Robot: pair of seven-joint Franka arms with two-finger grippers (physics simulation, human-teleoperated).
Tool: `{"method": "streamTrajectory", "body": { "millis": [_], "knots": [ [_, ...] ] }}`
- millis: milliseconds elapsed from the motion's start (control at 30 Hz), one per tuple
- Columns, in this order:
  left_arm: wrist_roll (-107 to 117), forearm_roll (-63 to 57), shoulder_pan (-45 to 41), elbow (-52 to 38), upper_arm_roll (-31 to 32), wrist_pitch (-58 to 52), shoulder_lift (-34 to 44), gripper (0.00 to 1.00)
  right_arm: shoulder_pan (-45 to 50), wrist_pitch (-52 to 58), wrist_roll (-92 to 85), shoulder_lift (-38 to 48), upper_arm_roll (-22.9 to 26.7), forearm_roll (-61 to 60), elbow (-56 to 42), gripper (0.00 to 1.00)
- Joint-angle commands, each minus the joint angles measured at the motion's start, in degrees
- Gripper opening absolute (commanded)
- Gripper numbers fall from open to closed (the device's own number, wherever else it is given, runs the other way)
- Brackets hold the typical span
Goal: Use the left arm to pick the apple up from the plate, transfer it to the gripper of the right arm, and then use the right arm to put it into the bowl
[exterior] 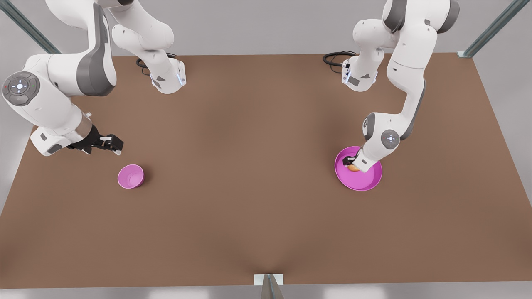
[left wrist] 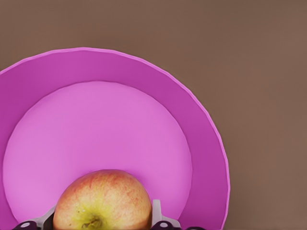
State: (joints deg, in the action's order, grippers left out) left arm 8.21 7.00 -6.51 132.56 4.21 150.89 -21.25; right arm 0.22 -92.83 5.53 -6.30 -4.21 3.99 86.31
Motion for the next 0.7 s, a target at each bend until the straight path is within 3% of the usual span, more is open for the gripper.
{"method": "streamTrajectory", "body": {
  "millis": [0, 200, 267, 367, 433, 467, 567, 600, 667],
  "knots": [
    [1.3, 0.0, 0.0, 0.0, 0.0, 0.0, 0.0, 0.81, -0.1, 0.0, 0.1, 0.1, 0.0, 0.0, 0.0, 1.00],
    [1.3, -0.1, 0.0, -0.5, 0.0, 0.1, -1.6, 0.81, -0.4, 0.0, -0.1, 0.0, 0.0, 0.0, -0.1, 1.00],
    [1.2, -0.1, 0.0, -0.5, 0.1, 0.0, -1.2, 0.73, -0.4, 0.0, -0.1, 0.1, 0.0, 0.0, 0.0, 1.00],
    [0.8, -0.3, 0.2, -1.5, 0.0, -1.1, 1.8, 0.73, -0.4, 0.0, -0.1, 0.1, 0.0, 0.0, 0.0, 1.00],
    [-1.7, -0.5, 0.2, -10.4, 0.0, -16.4, 5.7, 0.73, -0.4, 0.0, -0.1, 0.0, 0.1, 0.0, 0.0, 1.00],
    [-3.7, -0.5, 0.0, -22.0, 0.3, -31.1, 5.5, 0.73, -0.4, 0.0, -0.2, 0.0, 0.1, 0.0, 0.0, 1.00],
    [-9.1, 8.6, -0.5, -31.9, 6.1, -33.7, 2.4, 0.73, -0.4, 0.0, 0.1, -0.3, 0.0, 0.0, -0.1, 1.00],
    [-15.8, 16.2, -0.6, -34.1, 7.9, -33.6, 0.0, 0.73, 0.0, -0.1, 0.6, -0.7, -0.1, -0.1, -1.0, 1.00],
    [-18.9, 18.6, -1.6, -40.8, 14.5, -30.8, -6.2, 0.73, -0.1, -0.4, 0.8, -1.1, -0.2, -3.1, -1.1, 1.00]
  ]
}}
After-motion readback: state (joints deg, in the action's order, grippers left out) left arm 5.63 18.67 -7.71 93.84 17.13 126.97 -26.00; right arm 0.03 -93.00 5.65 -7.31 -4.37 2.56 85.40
